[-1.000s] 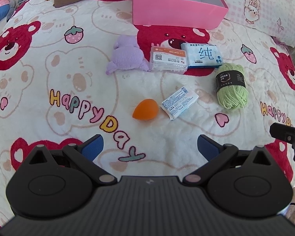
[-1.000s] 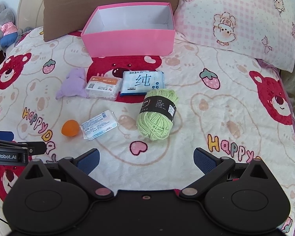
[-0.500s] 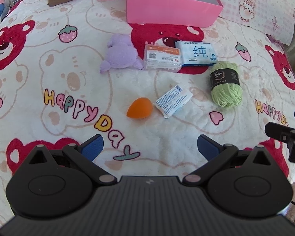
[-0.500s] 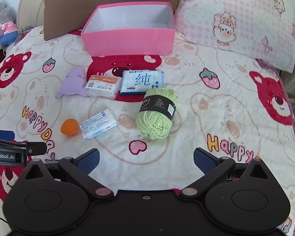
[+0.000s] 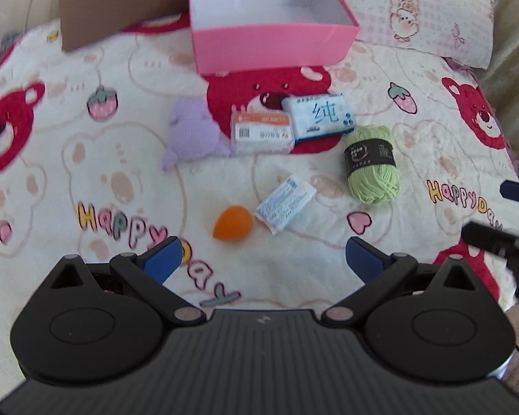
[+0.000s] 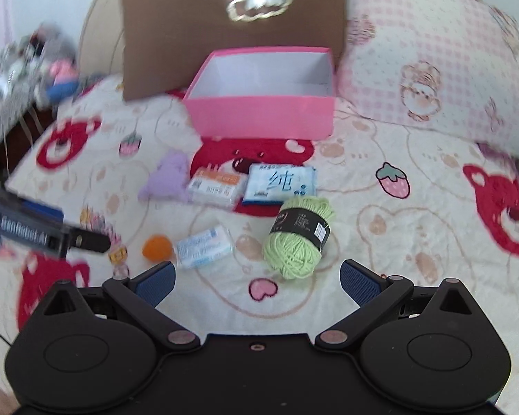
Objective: Organize objects
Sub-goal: 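Move the left tool toward the green yarn ball, fingers open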
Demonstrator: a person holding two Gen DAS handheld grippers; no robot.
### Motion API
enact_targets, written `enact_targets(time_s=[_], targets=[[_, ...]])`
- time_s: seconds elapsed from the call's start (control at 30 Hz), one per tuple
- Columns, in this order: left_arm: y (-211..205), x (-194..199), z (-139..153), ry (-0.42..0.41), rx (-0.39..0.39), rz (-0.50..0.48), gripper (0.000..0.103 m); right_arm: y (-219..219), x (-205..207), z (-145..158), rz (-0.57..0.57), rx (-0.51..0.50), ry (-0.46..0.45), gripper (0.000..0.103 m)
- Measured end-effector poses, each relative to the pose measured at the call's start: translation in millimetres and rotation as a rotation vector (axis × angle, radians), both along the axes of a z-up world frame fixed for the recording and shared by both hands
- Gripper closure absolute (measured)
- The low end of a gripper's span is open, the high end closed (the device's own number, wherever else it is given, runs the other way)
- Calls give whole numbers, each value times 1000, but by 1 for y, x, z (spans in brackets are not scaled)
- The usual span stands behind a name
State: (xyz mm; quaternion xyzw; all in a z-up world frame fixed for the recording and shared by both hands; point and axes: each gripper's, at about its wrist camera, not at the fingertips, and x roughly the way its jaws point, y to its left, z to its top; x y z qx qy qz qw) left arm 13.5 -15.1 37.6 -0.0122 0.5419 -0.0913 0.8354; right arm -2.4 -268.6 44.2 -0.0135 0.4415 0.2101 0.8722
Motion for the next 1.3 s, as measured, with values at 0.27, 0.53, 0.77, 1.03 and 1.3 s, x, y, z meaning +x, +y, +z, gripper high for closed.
enact_targets(time_s=[0.27, 0.53, 0.77, 1.03, 1.3], targets=[[-13, 19, 3, -1, -59, 5, 0, -14, 8, 6, 11, 36, -102, 0], [-43, 42, 0, -103, 49, -101, 0, -20, 27, -15, 42, 44, -102, 0], [-73, 61, -16, -198, 88, -187, 0, -7, 47, -47, 35, 13, -87, 1], [-72, 100, -54, -198, 42, -77, 0, 0, 71, -86, 12, 28, 38, 1], [-68, 123, -91, -109, -64, -65, 1, 12, 91, -107, -72, -102, -37, 1]])
